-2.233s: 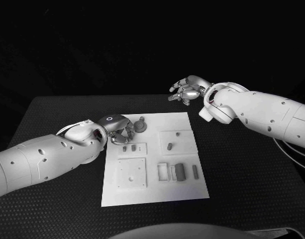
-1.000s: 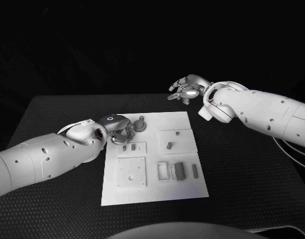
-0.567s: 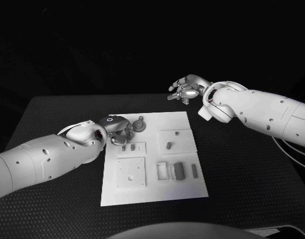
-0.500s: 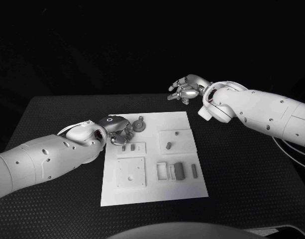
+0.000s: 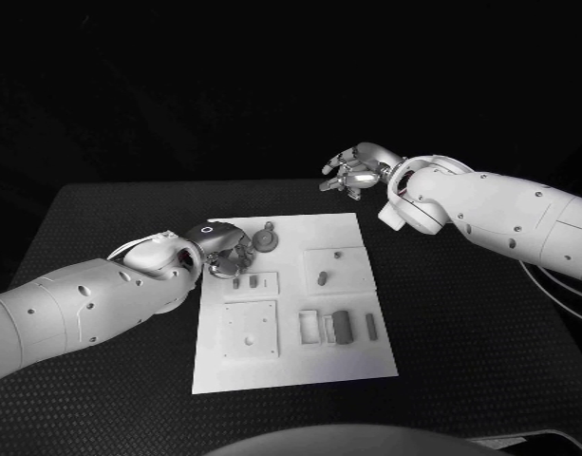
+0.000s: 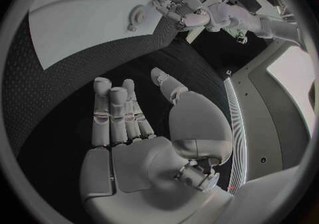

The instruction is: Assemble the parts on the task board

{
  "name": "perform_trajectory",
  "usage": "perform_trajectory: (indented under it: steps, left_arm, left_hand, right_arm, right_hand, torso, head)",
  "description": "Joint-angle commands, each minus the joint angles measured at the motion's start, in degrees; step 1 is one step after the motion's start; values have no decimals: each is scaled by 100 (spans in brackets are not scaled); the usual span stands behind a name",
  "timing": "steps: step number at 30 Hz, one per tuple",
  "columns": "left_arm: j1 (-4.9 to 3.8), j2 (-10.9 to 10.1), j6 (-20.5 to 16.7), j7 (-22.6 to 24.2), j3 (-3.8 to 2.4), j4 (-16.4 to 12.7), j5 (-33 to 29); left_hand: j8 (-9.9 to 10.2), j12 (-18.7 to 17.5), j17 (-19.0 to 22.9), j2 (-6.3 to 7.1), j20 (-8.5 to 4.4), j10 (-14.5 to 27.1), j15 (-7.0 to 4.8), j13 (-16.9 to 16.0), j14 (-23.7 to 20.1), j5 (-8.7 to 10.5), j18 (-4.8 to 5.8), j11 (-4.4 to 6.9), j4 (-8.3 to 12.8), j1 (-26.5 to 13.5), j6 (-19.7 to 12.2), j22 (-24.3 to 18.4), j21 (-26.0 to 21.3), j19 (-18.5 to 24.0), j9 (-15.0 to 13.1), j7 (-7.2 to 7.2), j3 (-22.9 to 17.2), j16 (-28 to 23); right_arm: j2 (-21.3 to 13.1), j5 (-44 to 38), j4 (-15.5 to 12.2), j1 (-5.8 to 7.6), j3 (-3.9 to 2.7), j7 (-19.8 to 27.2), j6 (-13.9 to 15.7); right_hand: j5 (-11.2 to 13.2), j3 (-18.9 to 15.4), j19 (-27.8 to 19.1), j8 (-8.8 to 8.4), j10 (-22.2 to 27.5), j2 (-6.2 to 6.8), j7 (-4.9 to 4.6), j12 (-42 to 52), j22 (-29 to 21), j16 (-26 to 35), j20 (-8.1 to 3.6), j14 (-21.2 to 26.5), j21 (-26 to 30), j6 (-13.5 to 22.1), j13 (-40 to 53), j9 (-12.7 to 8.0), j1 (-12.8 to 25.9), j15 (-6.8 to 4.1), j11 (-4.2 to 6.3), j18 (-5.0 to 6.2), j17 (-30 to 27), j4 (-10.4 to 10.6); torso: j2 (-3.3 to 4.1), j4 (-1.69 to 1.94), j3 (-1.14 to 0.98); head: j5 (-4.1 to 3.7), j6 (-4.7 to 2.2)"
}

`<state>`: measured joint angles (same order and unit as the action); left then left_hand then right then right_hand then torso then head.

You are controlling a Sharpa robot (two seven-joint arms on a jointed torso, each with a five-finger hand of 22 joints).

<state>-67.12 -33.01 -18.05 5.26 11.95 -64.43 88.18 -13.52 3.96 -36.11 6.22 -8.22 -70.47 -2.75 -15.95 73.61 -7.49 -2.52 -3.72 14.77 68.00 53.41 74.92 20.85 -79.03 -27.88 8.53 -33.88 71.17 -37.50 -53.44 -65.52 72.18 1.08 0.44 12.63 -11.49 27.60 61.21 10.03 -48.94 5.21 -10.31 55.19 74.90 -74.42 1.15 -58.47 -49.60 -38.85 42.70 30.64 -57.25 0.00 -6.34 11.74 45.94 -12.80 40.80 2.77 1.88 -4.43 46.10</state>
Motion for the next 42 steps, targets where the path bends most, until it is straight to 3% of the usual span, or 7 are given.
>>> perform_trajectory:
  steps: [1, 10, 21, 29, 35, 42]
  left_arm:
    - [2, 3, 79, -63, -1, -3, -63]
    - [1, 1, 119, -124, -1, 12, -58]
    - [1, -31, 82, -150, -1, 24, -62]
    - [-8, -365, 2, -166, -21, -112, -64]
    - [-63, -611, -82, -176, -124, -210, -220]
    - [-136, -905, -254, -116, -389, -332, -810]
  left_hand:
    - [66, -37, 7, 85, 36, 288, 81, 68, -102, 0, -459, -96, 16, 12, -117, 99, -66, 66, 28, -5, 60, -41]
    - [156, -36, 3, 196, 130, 575, 171, 127, -201, 38, -546, -186, 31, 17, -371, 107, -108, 95, 72, 42, 138, -16]
    - [144, -25, 2, 215, 155, 641, 192, 138, -208, 36, -579, -207, 43, 58, -394, 110, -115, 86, 67, 60, 142, 4]
    - [64, 1, 12, 222, 174, 630, 197, 130, -229, 26, -596, -210, 48, 103, -301, 112, -129, 92, 36, 55, 130, 8]
    - [6, 52, 34, 248, 170, 518, 169, 91, -236, 26, -593, -180, 10, 87, -250, 109, -149, 96, 17, 84, 134, -6]
    - [-29, 88, 69, 299, 157, 415, 131, 33, -268, 25, -565, -141, -70, 35, -244, 96, -192, 130, 8, 145, 138, -51]
  right_arm:
    - [-5, -37, -7, 0, -2, 18, -108]
    - [-4, -37, -9, -1, -2, 20, -117]
    - [-7, -44, -4, -1, -2, 9, -124]
    - [-73, -419, 16, -1, 1, 28, -156]
    - [-136, -899, -123, -7, 19, 14, -339]
    - [-179, -2342, -262, -103, 124, -31, -540]
  right_hand:
    - [-18, 7, 7, 30, 37, -28, -235, 22, 98, -25, -44, 34, 21, 3, -6, -8, 17, -12, 18, 326, -6, -27]
    - [-18, 7, 7, 33, 38, -29, -235, 23, 98, -24, -44, 35, 21, 0, -9, -8, 16, -12, 18, 326, -7, -28]
    - [-18, 8, 7, 34, 38, -31, -235, 25, 98, -25, -44, 36, 22, 1, -12, -9, 14, -12, 18, 326, -8, -29]
    - [-22, 77, -54, 114, 100, -70, -214, -87, 76, 67, -30, 102, 83, -112, -136, 7, -115, -24, 35, 326, -68, -141]
    - [-17, 116, -76, 178, 130, -100, -212, -647, 44, 169, 13, 100, 174, -192, -651, 5, -170, -21, 20, 326, -137, -262]
    - [-19, 174, 1, 317, 38, -74, -213, -1834, 61, 179, -4, 37, 205, -360, -1652, 2, -356, 17, -15, 326, -163, -353]
  torso:
    - [0, -1, 4]
    - [1, -3, 1]
    - [2, -1, 0]
    - [-1, 7, 2]
    - [-4, -1, 2]
    - [-5, -5, 5]
  head:
    - [2, 0]
    - [6, 7]
    - [6, 9]
    - [13, -26]
    - [9, -48]
    - [-2, -101]
